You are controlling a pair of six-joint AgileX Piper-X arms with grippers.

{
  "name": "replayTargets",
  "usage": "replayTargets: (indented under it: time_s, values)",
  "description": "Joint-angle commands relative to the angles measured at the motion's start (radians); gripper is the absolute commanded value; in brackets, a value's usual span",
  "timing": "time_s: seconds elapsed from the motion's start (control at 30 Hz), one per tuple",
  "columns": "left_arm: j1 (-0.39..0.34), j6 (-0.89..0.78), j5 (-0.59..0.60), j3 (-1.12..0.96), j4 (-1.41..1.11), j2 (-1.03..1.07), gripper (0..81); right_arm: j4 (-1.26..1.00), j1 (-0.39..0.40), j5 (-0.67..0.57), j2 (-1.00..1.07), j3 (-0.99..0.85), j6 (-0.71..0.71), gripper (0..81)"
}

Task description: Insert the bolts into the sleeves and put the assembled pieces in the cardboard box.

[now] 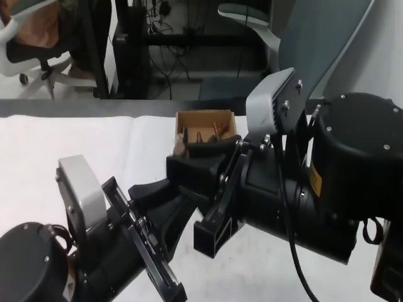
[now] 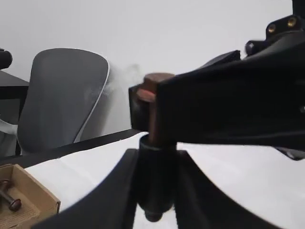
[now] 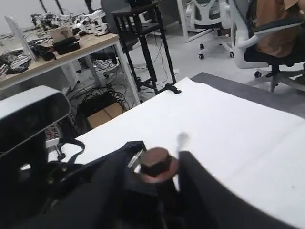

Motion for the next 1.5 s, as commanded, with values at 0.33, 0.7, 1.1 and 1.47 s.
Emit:
replayTargets:
  time_s: [0.33, 0.7, 1.1, 1.47]
  values:
    - [-0.003, 0.022, 0.007, -0.097, 0.141, -0.004, 1.8, 0.002, 0.006, 0.131, -0.175, -0.040, -0.003, 70.0]
    - [0.032, 0.108, -0.018, -0.322, 0.386, 0.100, 1.8, 0.307, -0.024, 0.406, -0.431, -0.067, -0.129, 70.0]
    - [0.218, 0.052, 0.063, -0.703, 0.473, 0.617, 1.8, 0.641, -0.024, 0.155, -0.519, -0.067, 0.268, 70.0]
    - [0.219, 0.129, 0.061, -1.105, 0.850, 0.903, 39.6, 0.640, -0.024, 0.121, -0.545, -0.068, 0.356, 70.0]
